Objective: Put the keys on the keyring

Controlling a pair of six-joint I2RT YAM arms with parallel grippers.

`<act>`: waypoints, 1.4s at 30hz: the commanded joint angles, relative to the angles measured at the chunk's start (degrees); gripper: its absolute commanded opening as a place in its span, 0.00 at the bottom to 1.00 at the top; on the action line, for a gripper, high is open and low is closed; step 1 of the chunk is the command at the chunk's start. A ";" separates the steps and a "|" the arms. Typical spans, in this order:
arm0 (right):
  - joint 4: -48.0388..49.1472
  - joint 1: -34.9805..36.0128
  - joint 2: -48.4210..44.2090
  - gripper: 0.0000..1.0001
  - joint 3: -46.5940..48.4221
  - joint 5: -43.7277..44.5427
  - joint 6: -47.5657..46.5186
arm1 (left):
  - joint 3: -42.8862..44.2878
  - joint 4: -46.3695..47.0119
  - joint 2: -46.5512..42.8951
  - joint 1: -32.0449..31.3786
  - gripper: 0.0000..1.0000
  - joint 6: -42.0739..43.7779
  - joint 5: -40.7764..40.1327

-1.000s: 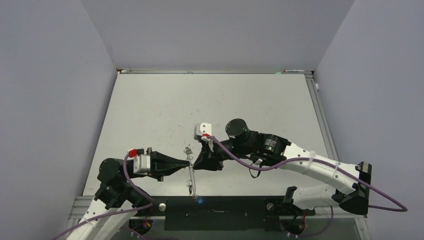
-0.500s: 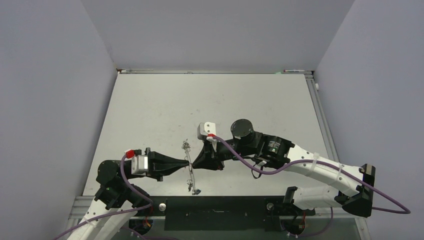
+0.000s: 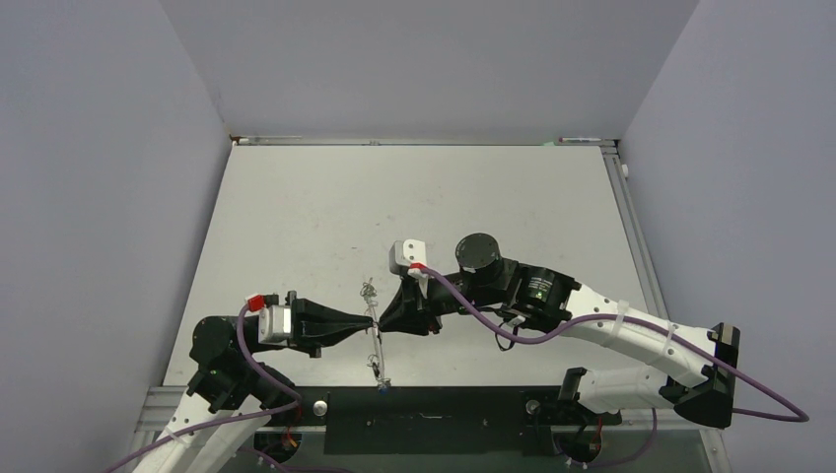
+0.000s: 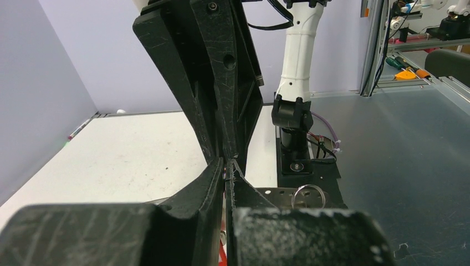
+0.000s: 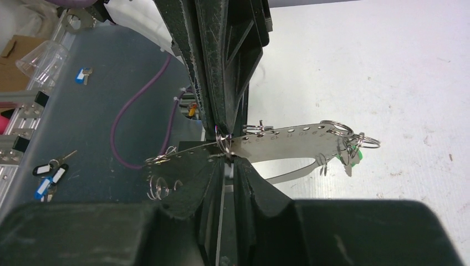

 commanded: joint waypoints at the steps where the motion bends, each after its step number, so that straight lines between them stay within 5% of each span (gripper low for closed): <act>1: 0.05 -0.46 0.02 0.21 2.04 -0.18 -1.73 | 0.43 4.00 -0.43 0.32 0.00 -0.65 0.41; 7: 0.03 -0.44 -2.90 0.46 0.49 -0.18 -3.48 | 0.48 3.73 -0.73 0.41 0.00 -0.48 0.19; 14: 5.96 -0.31 -5.36 0.47 -6.67 0.93 -3.17 | 0.43 3.25 -1.75 0.41 0.00 -0.15 -1.39; 29: 40.29 8.04 -10.85 0.47 -31.07 22.81 -5.39 | 0.15 0.66 -4.66 0.76 0.00 1.54 -7.82; 42: 59.59 12.90 -11.02 0.46 -40.82 34.25 -6.01 | -0.37 -0.73 -6.13 0.69 0.00 2.73 -12.11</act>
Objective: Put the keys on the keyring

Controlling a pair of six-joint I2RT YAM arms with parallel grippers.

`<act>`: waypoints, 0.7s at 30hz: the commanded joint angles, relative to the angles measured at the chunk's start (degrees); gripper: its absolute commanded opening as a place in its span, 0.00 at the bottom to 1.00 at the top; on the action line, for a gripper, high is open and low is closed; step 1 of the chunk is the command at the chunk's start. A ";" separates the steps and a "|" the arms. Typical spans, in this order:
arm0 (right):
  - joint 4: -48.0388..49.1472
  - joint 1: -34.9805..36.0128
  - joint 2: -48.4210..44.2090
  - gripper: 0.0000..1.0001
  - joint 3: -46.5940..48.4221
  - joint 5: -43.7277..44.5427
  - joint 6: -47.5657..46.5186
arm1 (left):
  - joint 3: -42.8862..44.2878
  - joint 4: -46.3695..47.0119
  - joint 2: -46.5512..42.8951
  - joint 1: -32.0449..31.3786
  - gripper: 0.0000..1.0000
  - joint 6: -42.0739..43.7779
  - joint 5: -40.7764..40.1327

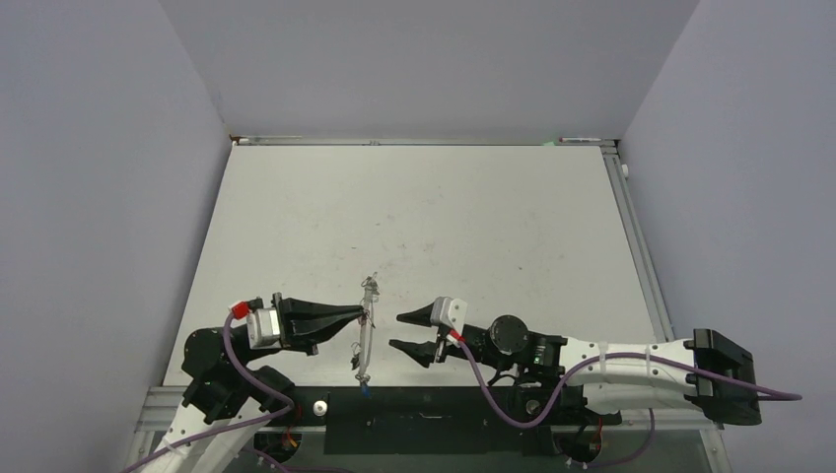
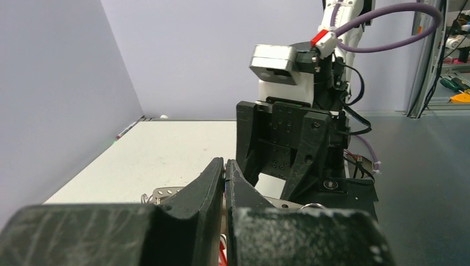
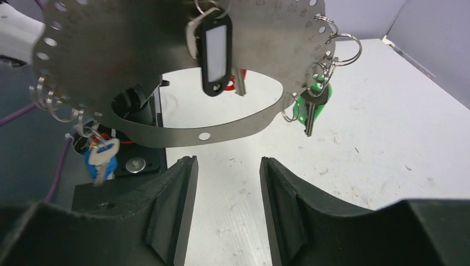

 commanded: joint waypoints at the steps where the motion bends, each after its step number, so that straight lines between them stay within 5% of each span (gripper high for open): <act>1: 12.20 2.44 -0.61 0.46 -1.17 3.41 -1.24 | 0.14 1.68 -0.85 0.28 0.00 0.86 -3.71; 21: 11.88 4.11 3.74 0.47 6.66 3.19 -0.39 | -0.48 3.39 0.60 -0.51 0.00 -0.25 -4.01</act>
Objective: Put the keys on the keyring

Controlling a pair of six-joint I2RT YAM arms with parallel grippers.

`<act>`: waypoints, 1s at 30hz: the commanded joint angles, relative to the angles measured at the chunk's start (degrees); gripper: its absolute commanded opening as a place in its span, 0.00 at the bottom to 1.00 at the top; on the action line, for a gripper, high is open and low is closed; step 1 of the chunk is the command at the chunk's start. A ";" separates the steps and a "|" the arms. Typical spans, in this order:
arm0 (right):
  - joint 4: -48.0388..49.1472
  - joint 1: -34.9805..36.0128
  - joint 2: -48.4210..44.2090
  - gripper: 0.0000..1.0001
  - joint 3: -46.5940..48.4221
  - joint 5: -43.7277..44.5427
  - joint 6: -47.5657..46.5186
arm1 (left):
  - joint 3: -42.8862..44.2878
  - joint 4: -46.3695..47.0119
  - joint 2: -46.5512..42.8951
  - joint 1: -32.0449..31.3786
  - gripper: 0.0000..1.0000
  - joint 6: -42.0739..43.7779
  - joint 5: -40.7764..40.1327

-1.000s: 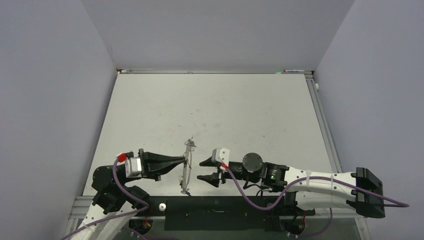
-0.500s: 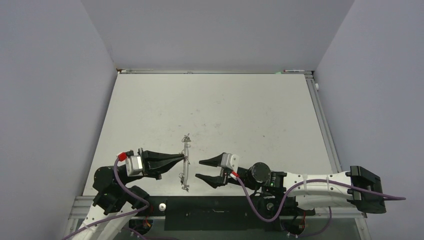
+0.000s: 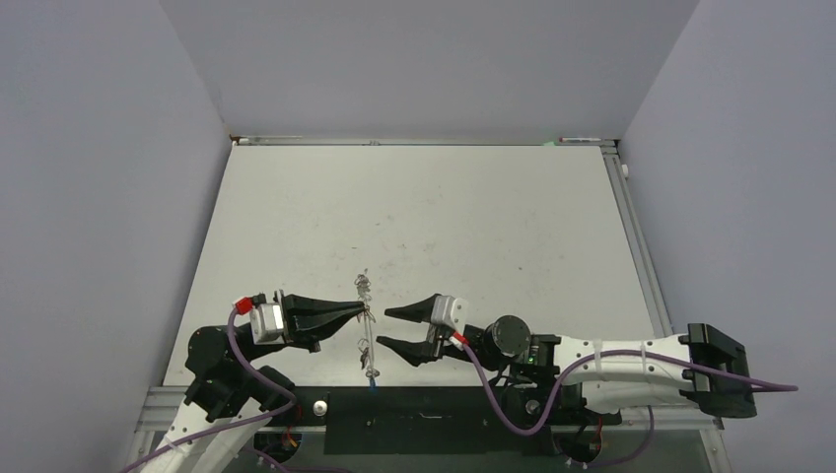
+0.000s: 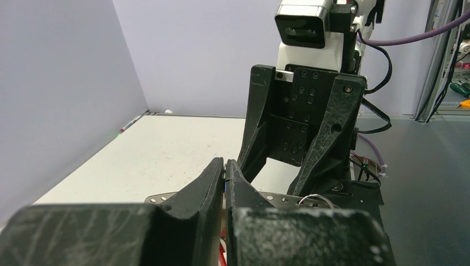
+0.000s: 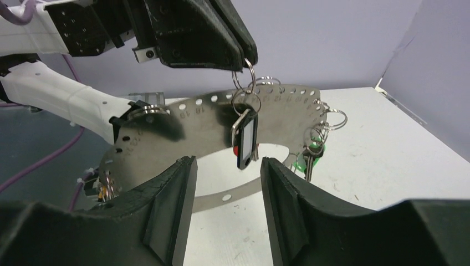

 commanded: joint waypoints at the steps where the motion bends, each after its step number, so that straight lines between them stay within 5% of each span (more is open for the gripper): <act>1: 2.69 0.94 2.17 0.47 4.98 1.41 1.20 | 0.43 3.79 0.34 -0.23 0.00 -0.47 -1.17; 7: 3.43 1.93 5.55 0.47 6.99 2.69 1.15 | 0.41 3.90 0.24 -0.18 0.00 -0.66 -0.82; 25: 4.35 2.38 6.67 0.08 7.53 8.49 -1.06 | 0.40 3.88 -0.15 -0.19 0.00 -0.93 -0.66; 30: 0.94 2.73 5.94 0.05 8.75 9.04 -1.77 | 0.40 3.42 -0.13 -0.20 0.00 -0.55 -0.92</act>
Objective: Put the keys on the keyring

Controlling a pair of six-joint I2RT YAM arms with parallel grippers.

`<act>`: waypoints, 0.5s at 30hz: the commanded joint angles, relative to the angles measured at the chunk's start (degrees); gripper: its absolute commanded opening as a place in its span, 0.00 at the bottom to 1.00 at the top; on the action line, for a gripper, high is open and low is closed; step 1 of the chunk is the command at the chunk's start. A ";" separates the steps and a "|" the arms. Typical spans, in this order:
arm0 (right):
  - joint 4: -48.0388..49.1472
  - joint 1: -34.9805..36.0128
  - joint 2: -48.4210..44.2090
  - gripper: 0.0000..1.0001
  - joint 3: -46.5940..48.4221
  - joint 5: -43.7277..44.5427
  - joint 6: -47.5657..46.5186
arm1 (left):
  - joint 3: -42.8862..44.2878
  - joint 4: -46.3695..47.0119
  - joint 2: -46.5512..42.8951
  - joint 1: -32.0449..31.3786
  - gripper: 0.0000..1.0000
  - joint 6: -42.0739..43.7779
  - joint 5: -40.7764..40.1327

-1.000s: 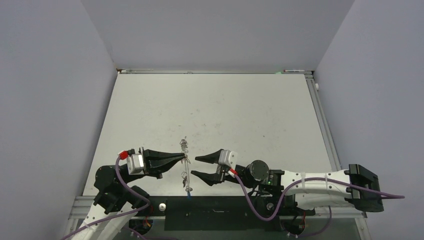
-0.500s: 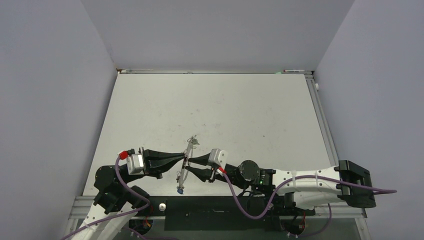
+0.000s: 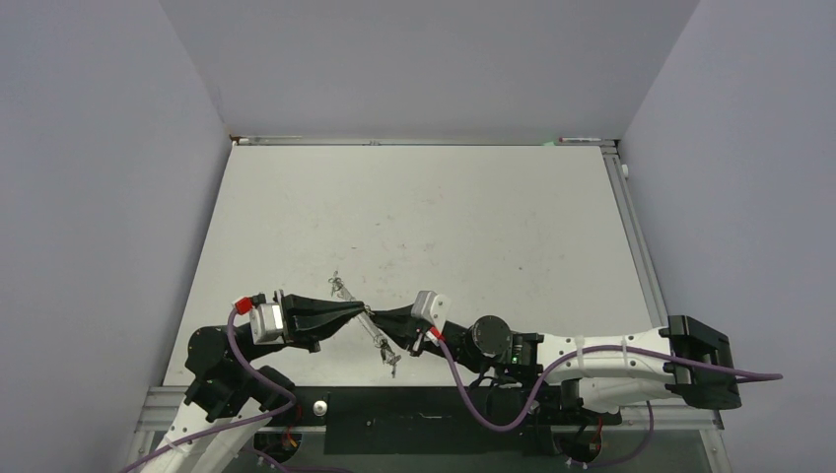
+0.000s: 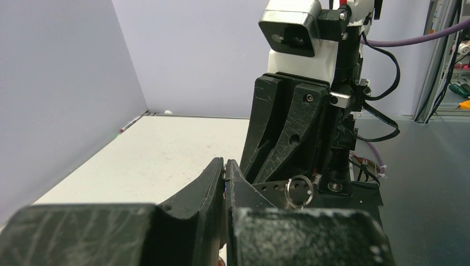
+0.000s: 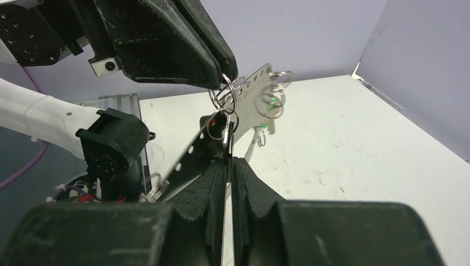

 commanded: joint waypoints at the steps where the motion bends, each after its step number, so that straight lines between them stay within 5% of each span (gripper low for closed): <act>1: -0.90 0.75 -1.41 0.05 3.95 0.63 -1.19 | 0.51 2.97 -0.13 -0.19 0.00 -0.17 -1.04; 15: -14.79 1.82 -4.71 0.05 9.66 4.65 -4.38 | 0.71 2.14 0.31 -0.19 0.00 0.32 -1.28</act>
